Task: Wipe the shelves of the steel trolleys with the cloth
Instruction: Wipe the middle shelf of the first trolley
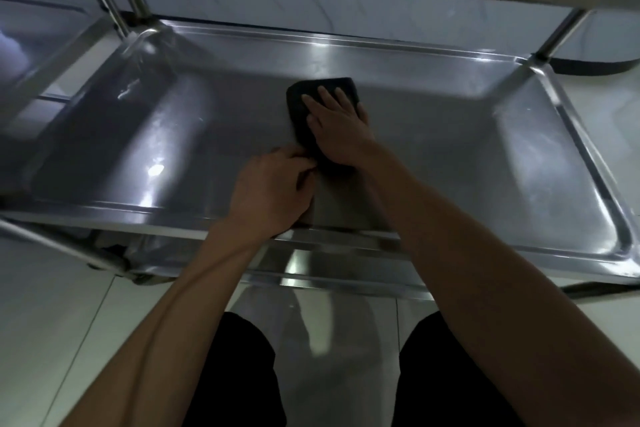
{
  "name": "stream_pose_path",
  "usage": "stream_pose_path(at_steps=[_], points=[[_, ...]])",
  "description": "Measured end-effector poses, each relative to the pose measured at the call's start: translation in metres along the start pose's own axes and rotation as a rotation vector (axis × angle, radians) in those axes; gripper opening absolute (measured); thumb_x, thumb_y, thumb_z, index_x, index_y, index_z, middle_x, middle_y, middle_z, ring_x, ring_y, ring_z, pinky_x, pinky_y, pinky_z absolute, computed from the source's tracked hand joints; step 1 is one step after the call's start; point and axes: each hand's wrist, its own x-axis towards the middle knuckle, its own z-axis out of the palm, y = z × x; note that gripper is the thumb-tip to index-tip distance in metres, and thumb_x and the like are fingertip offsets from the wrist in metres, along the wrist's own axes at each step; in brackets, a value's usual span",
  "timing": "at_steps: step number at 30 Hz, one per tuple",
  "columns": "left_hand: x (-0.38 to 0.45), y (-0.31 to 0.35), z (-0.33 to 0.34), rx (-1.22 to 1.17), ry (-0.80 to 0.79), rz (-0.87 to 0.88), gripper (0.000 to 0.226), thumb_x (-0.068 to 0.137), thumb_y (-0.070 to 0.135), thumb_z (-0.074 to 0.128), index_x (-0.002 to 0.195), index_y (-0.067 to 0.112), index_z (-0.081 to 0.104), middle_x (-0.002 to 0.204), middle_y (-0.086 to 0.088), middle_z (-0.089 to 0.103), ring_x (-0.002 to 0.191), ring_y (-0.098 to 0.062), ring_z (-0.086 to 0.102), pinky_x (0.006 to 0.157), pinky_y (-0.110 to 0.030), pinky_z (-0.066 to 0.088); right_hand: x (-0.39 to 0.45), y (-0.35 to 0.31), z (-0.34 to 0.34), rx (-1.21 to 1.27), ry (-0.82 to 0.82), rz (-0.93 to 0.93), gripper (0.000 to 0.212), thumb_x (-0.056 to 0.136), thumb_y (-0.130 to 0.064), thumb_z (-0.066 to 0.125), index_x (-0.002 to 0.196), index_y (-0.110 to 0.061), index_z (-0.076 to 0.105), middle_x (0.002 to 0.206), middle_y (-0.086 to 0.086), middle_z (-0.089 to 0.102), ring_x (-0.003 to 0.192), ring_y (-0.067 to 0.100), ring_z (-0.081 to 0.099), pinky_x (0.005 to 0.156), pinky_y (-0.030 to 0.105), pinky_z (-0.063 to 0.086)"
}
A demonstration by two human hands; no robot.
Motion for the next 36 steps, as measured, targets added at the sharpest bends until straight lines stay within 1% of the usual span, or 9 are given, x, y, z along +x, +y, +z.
stream_pose_path(at_steps=[7,11,13,16,20,23,27,30,36], points=[[0.001,0.005,0.003,0.042,0.002,-0.038,0.029,0.095,0.026,0.057,0.117,0.018,0.074,0.128,-0.001,0.067,0.111,-0.027,0.062,0.094,-0.041,0.048,0.001,-0.002,-0.001,0.049,0.027,0.009,0.052,0.106,-0.042,0.021,0.157,-0.035,0.02,0.167,-0.008,0.006,0.154,0.019,-0.001,0.122,0.048,0.001],[0.007,0.015,0.004,0.08,0.026,-0.086,0.026,0.094,0.024,0.053,0.107,0.016,0.075,0.115,-0.003,0.07,0.104,-0.029,0.061,0.086,-0.042,0.05,-0.006,0.019,-0.007,0.052,0.069,0.047,0.051,0.106,-0.042,0.021,0.157,-0.033,0.022,0.167,-0.008,0.008,0.154,0.02,0.001,0.122,0.048,0.004],[0.012,0.024,0.008,0.102,0.034,-0.114,0.026,0.094,0.026,0.052,0.104,0.016,0.074,0.112,-0.003,0.069,0.104,-0.029,0.06,0.084,-0.042,0.05,-0.012,0.04,-0.012,0.046,0.081,0.082,0.051,0.106,-0.042,0.021,0.157,-0.033,0.022,0.167,-0.008,0.008,0.154,0.021,0.001,0.122,0.048,0.004],[0.018,0.048,0.02,0.106,0.011,-0.104,0.027,0.094,0.03,0.053,0.109,0.02,0.072,0.116,-0.002,0.068,0.109,-0.028,0.058,0.089,-0.041,0.049,-0.026,0.075,-0.022,0.037,0.094,0.134,0.052,0.106,-0.042,0.021,0.157,-0.032,0.021,0.167,-0.008,0.008,0.154,0.022,0.001,0.122,0.048,0.004],[0.031,0.09,0.046,0.131,-0.053,-0.063,0.028,0.097,0.035,0.05,0.114,0.022,0.068,0.124,-0.001,0.062,0.115,-0.026,0.053,0.092,-0.04,0.04,-0.052,0.127,-0.038,0.037,0.101,0.205,0.052,0.107,-0.042,0.02,0.158,-0.031,0.019,0.167,-0.006,0.008,0.154,0.022,0.0,0.123,0.049,0.004],[0.039,0.126,0.062,0.106,-0.069,-0.007,0.032,0.097,0.036,0.049,0.118,0.022,0.068,0.127,0.0,0.061,0.117,-0.025,0.051,0.096,-0.042,0.042,-0.073,0.172,-0.053,0.032,0.123,0.268,0.053,0.107,-0.042,0.02,0.158,-0.03,0.019,0.167,-0.006,0.007,0.154,0.023,0.0,0.122,0.048,0.004],[0.044,0.17,0.076,0.088,-0.125,0.04,0.028,0.097,0.037,0.05,0.11,0.022,0.07,0.123,0.002,0.06,0.117,-0.024,0.049,0.094,-0.045,0.045,-0.1,0.223,-0.066,-0.001,0.177,0.369,0.053,0.106,-0.042,0.02,0.157,-0.029,0.021,0.167,-0.004,0.011,0.154,0.024,0.004,0.122,0.049,0.006],[0.047,0.197,0.088,0.094,-0.169,0.071,0.03,0.097,0.038,0.049,0.112,0.023,0.07,0.125,0.003,0.058,0.121,-0.023,0.046,0.096,-0.047,0.044,-0.123,0.261,-0.078,-0.019,0.213,0.46,0.052,0.106,-0.041,0.02,0.157,-0.028,0.022,0.167,-0.002,0.012,0.154,0.026,0.005,0.122,0.049,0.005],[0.047,0.209,0.107,0.102,-0.155,0.07,0.033,0.096,0.043,0.05,0.115,0.026,0.071,0.129,0.003,0.058,0.126,-0.026,0.046,0.106,-0.052,0.037,-0.143,0.286,-0.091,-0.039,0.21,0.494,0.053,0.106,-0.038,0.018,0.158,-0.027,0.019,0.167,0.0,0.011,0.154,0.024,0.004,0.123,0.049,0.003]])
